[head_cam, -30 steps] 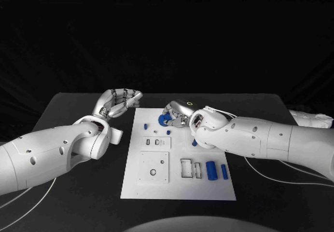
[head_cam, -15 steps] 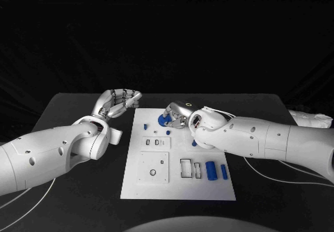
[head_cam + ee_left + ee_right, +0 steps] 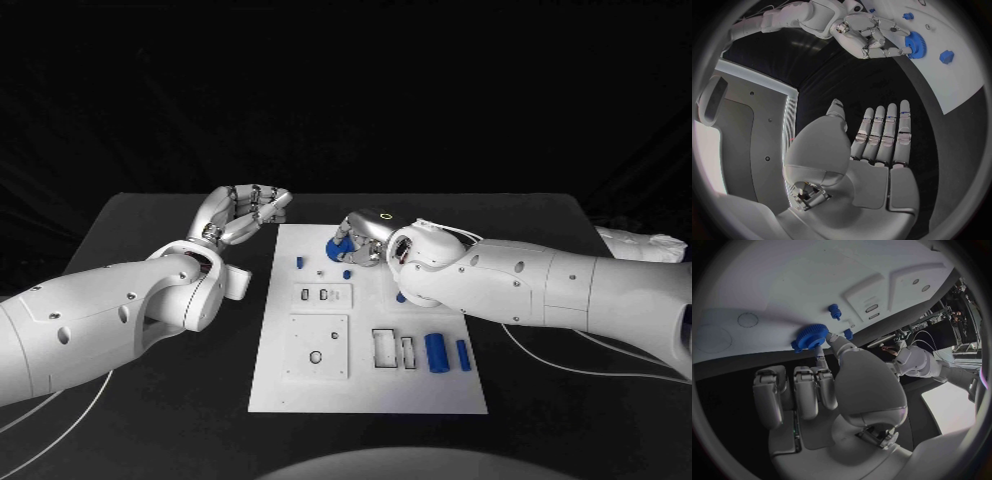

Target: Assemble the parts on the task board

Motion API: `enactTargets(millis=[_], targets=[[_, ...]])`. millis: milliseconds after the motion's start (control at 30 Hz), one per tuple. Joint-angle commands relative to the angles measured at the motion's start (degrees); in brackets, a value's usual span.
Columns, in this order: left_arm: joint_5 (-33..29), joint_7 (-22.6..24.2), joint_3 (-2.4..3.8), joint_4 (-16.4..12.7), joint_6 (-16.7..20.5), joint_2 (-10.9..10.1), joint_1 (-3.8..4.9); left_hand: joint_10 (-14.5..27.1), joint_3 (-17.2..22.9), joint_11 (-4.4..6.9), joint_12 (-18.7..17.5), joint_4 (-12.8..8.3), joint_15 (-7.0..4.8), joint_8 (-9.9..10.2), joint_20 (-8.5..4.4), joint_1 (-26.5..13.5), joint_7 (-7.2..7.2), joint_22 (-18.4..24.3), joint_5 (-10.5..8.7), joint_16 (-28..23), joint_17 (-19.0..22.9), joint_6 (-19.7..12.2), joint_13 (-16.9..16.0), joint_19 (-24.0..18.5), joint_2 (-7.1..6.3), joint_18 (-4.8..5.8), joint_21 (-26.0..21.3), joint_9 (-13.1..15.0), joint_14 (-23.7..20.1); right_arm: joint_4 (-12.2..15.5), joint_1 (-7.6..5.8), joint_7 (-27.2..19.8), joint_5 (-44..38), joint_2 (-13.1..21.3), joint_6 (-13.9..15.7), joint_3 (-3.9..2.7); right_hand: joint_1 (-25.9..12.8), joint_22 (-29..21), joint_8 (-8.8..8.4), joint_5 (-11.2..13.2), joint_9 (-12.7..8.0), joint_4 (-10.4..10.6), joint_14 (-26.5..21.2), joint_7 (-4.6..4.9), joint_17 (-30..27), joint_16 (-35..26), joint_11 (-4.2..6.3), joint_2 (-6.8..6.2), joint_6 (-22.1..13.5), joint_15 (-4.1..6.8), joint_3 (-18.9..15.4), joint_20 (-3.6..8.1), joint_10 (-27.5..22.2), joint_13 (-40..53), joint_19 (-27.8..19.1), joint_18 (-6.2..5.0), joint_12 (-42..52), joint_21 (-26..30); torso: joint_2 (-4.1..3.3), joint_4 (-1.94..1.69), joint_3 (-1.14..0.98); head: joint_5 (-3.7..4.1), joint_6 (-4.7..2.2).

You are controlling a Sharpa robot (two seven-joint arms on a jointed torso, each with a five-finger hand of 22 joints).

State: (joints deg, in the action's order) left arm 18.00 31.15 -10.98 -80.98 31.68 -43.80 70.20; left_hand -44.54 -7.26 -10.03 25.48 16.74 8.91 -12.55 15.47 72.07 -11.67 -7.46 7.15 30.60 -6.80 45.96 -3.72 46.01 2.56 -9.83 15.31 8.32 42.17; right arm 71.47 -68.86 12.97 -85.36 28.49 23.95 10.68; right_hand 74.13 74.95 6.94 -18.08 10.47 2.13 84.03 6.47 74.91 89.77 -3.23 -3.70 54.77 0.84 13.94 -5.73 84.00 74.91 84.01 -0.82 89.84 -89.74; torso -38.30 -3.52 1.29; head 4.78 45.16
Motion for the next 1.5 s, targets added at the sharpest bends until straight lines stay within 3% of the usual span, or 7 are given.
enactTargets(millis=[33,667,1033,1233,1500], targets=[[0.3,0.4,0.05,-0.1,0.0,0.1,0.07,-0.4,-0.4,-0.01,-0.1,-0.1,0.06,-0.3,0.13,0.2,-0.73,0.1,0.36,-0.3,-0.1,-0.1,0.0,0.1,0.16,-0.64,-0.2,0.1,-0.4,-0.1,0.30,2.2,-1.2,0.0,-2.5,0.23,0.1,15.1,-0.35,0.3,-0.2,0.1,6.0,0.37,15.1,0.2,0.03,0.40,-0.1,0.14,0.4,0.32,6.0,15.1,6.0,0.82,0.2,-0.3,-0.01,0.01,0.00,-0.01,-0.06],[0.3,0.4,0.05,0.2,-0.1,0.3,0.06,-0.4,-0.4,0.00,-0.2,-0.1,0.07,-0.3,0.15,0.3,-0.73,0.1,0.41,-0.3,-0.1,-0.1,0.0,0.0,0.28,-0.64,-0.2,0.1,-0.4,0.2,0.30,5.7,-4.5,0.2,-2.9,0.23,0.0,15.1,-0.50,0.2,-0.4,0.1,6.0,0.70,15.1,0.2,-0.23,0.46,0.4,-0.03,0.5,0.20,6.0,15.1,6.0,0.82,0.2,-0.3,0.00,0.03,-0.03,0.13,0.08],[0.3,0.4,0.04,0.3,-0.1,0.5,0.06,-0.4,-0.4,0.00,-0.2,-0.1,0.07,-0.3,0.15,0.3,-0.73,0.1,0.41,-0.3,-0.1,-0.1,0.0,0.0,0.28,-0.64,-0.2,0.1,-0.4,0.4,0.31,4.5,-4.4,0.2,-1.6,0.23,0.0,15.1,-0.47,0.2,-0.4,0.1,6.0,0.75,15.1,0.2,-0.33,0.48,0.9,-0.15,0.6,0.11,6.0,15.1,6.0,0.82,0.2,-0.3,0.01,0.00,0.00,0.22,0.03],[0.3,0.4,0.04,0.3,-0.1,0.5,0.06,-0.4,-0.4,0.00,-0.2,-0.1,0.07,-0.3,0.15,0.3,-0.73,0.1,0.41,-0.3,-0.1,-0.1,0.0,0.0,0.28,-0.64,-0.2,0.1,-0.4,0.2,0.32,3.1,-4.2,0.1,0.7,0.23,0.4,15.1,-0.50,0.2,-0.5,-0.4,6.0,0.04,15.1,0.2,0.10,0.34,1.7,-0.01,0.8,0.09,6.0,15.1,6.0,0.82,0.2,-0.3,0.05,0.02,0.01,0.15,0.05],[0.3,0.4,0.04,0.2,-0.2,0.4,0.06,-0.4,-0.4,0.00,-0.2,-0.1,0.07,-0.3,0.15,0.3,-0.73,0.1,0.41,-0.3,-0.1,-0.1,0.0,0.0,0.28,-0.64,-0.2,0.1,-0.4,-0.9,0.34,2.1,-4.4,-0.4,2.2,0.23,1.0,15.1,-2.56,0.8,-1.3,-1.2,6.0,-0.89,15.1,0.2,1.22,-0.32,-0.7,0.89,1.0,0.81,6.0,15.1,6.0,0.82,0.2,-0.3,0.03,-0.04,0.03,0.13,0.02]])
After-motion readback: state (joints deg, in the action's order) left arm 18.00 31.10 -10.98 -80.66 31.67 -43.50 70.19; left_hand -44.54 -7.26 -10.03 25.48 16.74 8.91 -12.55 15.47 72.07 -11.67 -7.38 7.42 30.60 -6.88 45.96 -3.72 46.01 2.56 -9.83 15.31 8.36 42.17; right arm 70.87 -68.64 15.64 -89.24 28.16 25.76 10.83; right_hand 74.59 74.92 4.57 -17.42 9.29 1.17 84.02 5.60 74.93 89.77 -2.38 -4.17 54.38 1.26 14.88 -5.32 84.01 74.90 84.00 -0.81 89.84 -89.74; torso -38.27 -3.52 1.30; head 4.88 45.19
